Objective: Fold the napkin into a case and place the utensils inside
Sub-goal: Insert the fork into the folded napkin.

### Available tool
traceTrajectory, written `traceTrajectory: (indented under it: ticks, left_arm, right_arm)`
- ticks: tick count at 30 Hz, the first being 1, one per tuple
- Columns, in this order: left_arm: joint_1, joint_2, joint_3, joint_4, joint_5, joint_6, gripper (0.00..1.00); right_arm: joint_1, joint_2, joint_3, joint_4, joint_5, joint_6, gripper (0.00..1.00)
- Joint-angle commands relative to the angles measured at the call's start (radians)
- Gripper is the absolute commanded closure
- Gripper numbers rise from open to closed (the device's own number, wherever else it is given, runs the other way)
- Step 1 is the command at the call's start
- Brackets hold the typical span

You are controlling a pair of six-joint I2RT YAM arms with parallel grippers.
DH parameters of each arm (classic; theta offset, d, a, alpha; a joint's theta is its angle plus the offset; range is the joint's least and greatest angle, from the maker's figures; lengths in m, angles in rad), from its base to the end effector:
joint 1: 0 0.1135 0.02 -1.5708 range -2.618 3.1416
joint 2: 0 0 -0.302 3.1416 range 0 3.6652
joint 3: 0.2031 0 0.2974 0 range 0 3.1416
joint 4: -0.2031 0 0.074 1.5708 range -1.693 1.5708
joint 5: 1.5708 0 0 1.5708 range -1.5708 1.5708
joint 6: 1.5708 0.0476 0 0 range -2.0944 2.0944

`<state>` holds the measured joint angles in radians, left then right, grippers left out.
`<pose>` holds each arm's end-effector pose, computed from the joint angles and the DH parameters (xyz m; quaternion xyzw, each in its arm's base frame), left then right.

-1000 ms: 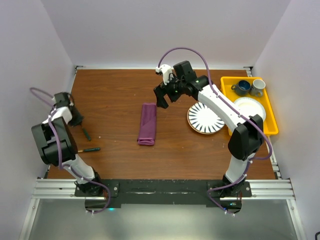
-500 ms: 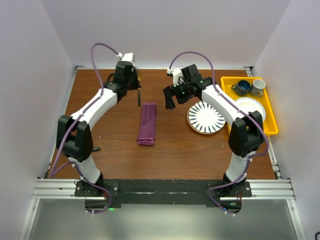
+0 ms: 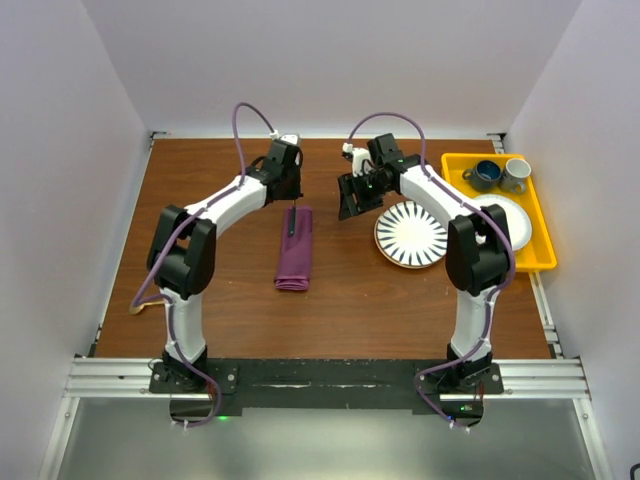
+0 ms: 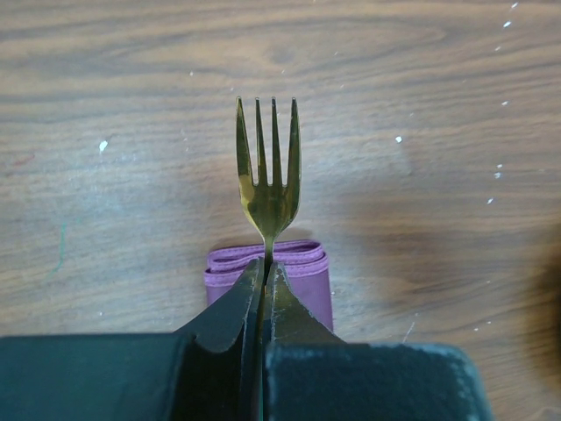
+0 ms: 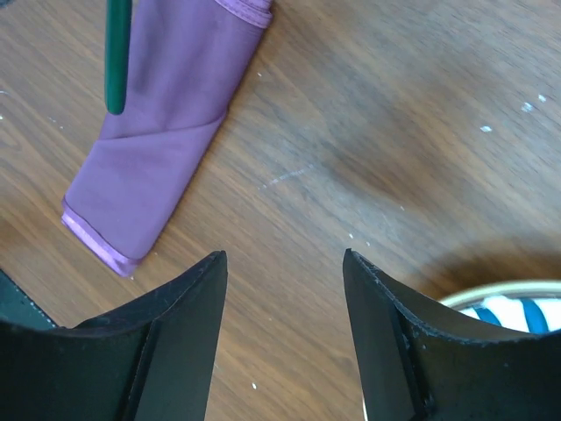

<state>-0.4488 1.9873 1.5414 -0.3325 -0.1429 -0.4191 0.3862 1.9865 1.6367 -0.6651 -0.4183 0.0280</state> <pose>0.4688 -0.2183 0.2331 -0.0139 0.9205 -0.1021 0.3769 0.4542 0.2056 0.2465 -0.2236 0.9155 0.2506 0.2216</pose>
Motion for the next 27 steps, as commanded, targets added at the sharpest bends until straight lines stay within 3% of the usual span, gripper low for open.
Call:
traceTrajectory:
  ticks: [1,15,27]
  left_arm:
    - [-0.01,0.011,0.042,-0.007,-0.027,-0.009,1.0]
    - [-0.013,0.064,0.026,-0.033,-0.017,-0.027,1.0]
    - [-0.019,-0.051,-0.089,-0.048,-0.012,-0.072,1.0]
  right_arm:
    - [-0.001,0.008,0.058,0.006,-0.056,0.019,0.41]
    - [-0.012,0.015,0.046,0.027,-0.062,0.03,0.39]
    - [-0.017,0.025,0.051,0.035,-0.059,0.038,0.39]
